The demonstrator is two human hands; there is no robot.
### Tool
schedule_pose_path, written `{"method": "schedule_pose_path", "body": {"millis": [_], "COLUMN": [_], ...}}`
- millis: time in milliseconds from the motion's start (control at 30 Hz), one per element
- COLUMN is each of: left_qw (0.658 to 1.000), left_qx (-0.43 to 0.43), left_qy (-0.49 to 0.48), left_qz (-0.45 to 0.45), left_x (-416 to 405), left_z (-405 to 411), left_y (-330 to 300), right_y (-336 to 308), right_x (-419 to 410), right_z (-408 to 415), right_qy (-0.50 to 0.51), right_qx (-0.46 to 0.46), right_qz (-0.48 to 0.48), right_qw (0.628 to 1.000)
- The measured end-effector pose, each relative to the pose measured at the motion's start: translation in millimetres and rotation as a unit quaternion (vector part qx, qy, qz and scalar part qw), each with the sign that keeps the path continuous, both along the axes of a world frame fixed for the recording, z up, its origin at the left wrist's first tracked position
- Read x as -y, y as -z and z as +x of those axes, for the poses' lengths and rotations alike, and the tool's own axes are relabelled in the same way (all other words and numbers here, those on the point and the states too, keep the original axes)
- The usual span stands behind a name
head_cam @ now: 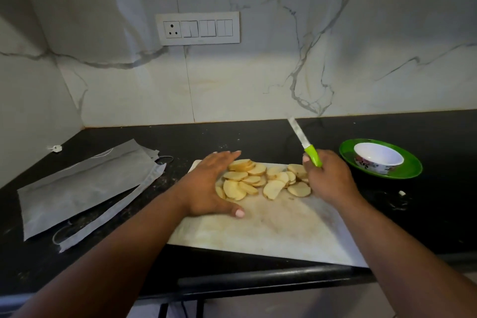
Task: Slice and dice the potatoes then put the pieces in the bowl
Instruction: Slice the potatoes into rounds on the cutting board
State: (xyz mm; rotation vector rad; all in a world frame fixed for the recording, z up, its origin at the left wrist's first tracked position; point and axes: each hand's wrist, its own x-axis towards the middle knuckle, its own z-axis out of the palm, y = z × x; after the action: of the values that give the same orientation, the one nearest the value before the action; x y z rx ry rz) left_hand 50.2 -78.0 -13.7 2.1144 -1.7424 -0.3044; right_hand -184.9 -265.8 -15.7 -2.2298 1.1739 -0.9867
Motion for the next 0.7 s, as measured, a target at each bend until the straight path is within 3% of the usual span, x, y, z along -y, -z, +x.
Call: {"method": "schedule_pose_path", "body": {"millis": [100,300,500,700], "left_qw": [1.000,0.999,0.987,0.970], "left_qx": [-0.022,-0.026,-0.042,-0.126], "left_qy": [0.014,-0.020,-0.126,-0.114], "left_qz": [0.008,-0.013,-0.090,-0.172], "left_x": [17,12,-12,-14], "left_z": [-3,1,19,21], "left_y": [9,21,27,25], "right_y": [10,11,3,-6], "right_x": [4,2,-14,-62], "right_z": [13,39,95,153], "right_qy": [-0.031,-0.075,-0.149,-0.254], "right_qx": [-0.013,-0.060,-0.070,-0.055], "right_qz": [0.062,0.050,0.078,0.112], "right_qw": [0.998,0.994,0.983,0.959]}}
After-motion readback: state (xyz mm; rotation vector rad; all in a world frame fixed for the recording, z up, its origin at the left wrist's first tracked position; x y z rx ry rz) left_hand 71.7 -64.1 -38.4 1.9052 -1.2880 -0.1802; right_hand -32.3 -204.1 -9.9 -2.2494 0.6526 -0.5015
